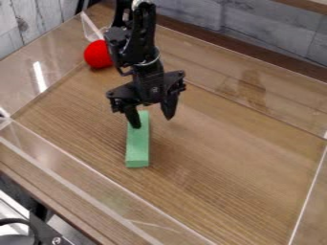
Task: Put the green stick in the brown bowl
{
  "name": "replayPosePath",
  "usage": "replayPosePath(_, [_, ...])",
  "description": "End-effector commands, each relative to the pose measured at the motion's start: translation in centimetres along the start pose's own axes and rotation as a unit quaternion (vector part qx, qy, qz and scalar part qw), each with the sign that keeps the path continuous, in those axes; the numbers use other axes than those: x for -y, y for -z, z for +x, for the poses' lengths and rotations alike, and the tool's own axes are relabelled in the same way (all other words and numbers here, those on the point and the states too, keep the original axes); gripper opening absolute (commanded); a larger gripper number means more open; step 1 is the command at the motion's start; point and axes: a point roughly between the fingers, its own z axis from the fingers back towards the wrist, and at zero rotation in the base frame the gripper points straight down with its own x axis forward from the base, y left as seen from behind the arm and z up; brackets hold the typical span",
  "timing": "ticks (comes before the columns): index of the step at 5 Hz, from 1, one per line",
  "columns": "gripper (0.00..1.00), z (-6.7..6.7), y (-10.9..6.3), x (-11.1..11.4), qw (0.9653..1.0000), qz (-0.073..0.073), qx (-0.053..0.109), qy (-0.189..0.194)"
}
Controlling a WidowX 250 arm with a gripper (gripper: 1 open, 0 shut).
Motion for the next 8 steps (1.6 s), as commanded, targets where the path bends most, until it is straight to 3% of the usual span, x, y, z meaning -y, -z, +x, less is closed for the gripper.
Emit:
replayPosePath(1, [0.0, 0.1, -0.6, -0.2, 0.9996, -0.009, 0.013, 0.025])
replayPosePath(4, [0.0, -0.2, 0.7, -0.9, 0.997, 0.009, 0.035, 0.068])
replayPosePath(6, [0.0, 0.0, -0.1, 1.9, 0.9967, 0.012, 0.039, 0.07])
replayPosePath(8, [0.0, -0.3, 1.8, 1.3, 0.9899, 0.035, 0.054, 0.127])
